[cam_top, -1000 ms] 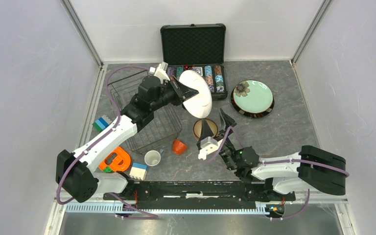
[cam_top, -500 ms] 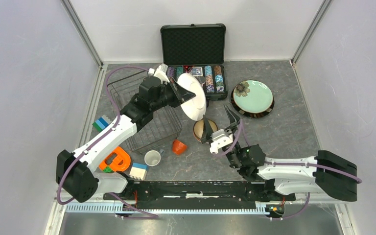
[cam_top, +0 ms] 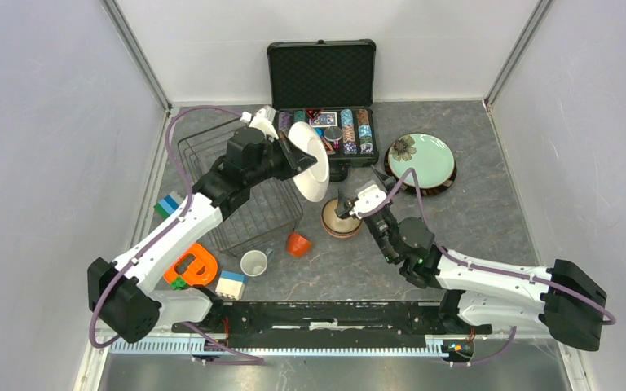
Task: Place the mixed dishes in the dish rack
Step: Insert the plate into the dish rack.
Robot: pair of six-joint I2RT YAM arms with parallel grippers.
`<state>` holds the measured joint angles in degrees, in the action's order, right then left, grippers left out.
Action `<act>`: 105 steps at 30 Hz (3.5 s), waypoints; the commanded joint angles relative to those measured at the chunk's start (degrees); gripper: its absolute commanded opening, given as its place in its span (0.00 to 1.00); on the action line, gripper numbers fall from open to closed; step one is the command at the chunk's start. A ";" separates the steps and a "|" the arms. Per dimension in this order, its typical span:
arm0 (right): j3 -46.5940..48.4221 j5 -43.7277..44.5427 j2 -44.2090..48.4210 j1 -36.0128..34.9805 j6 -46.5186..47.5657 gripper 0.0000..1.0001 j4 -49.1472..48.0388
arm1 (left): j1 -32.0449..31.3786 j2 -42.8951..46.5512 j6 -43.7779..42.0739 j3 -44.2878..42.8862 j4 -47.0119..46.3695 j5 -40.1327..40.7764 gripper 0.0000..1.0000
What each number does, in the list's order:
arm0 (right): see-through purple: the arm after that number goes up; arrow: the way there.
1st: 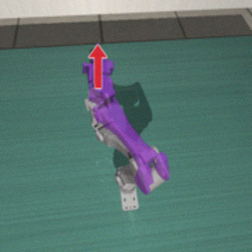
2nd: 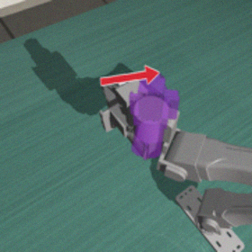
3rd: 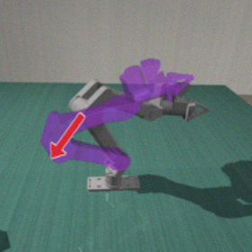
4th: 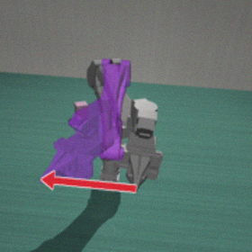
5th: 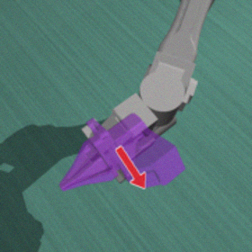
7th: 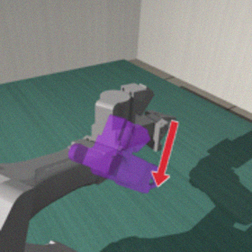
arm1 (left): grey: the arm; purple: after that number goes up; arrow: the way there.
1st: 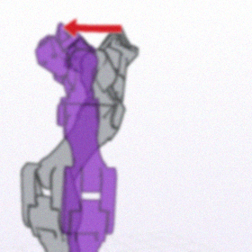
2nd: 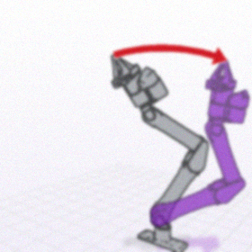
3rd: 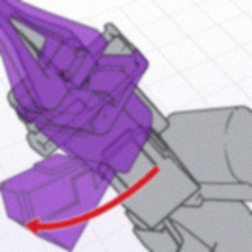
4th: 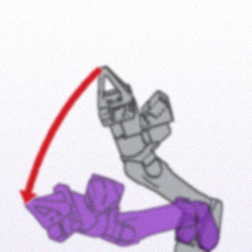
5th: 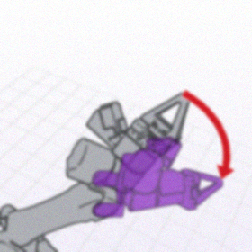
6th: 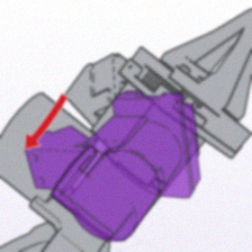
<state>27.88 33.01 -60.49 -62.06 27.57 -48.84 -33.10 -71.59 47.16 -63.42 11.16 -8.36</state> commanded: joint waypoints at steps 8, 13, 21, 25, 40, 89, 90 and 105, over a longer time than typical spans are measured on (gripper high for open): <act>4.99 5.41 -1.20 4.26 -10.13 0.92 11.78 | 2.58 5.25 -10.46 -12.66 11.04 7.01 0.02; 8.12 6.52 -2.60 5.28 -11.64 0.92 18.32 | 3.90 7.55 -15.79 -13.71 17.79 19.76 0.02; 12.02 5.42 -5.89 5.29 -14.61 0.92 25.21 | 12.86 8.80 -17.45 -12.56 21.30 18.85 0.02; 12.11 4.56 -6.23 5.28 -15.18 0.92 25.54 | 16.33 8.67 -17.53 -11.13 21.52 16.80 0.02; 13.43 2.54 -7.59 5.29 -14.55 0.92 28.66 | 27.13 -1.33 -22.60 -10.97 18.84 6.45 0.02; 12.64 0.36 -7.01 5.37 -16.06 0.93 30.71 | 32.09 -6.66 -25.89 -1.19 11.61 10.69 0.07; 12.68 0.26 -7.01 5.37 -16.10 0.93 30.69 | 32.13 -6.63 -25.86 -1.10 11.68 10.82 0.08; 12.73 0.24 -6.93 5.40 -16.59 0.93 30.98 | 32.97 -4.37 -24.66 -0.74 12.13 10.73 0.35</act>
<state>39.20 33.43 -68.69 -56.88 11.81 -17.45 -0.34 -78.24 22.24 -63.99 24.36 2.90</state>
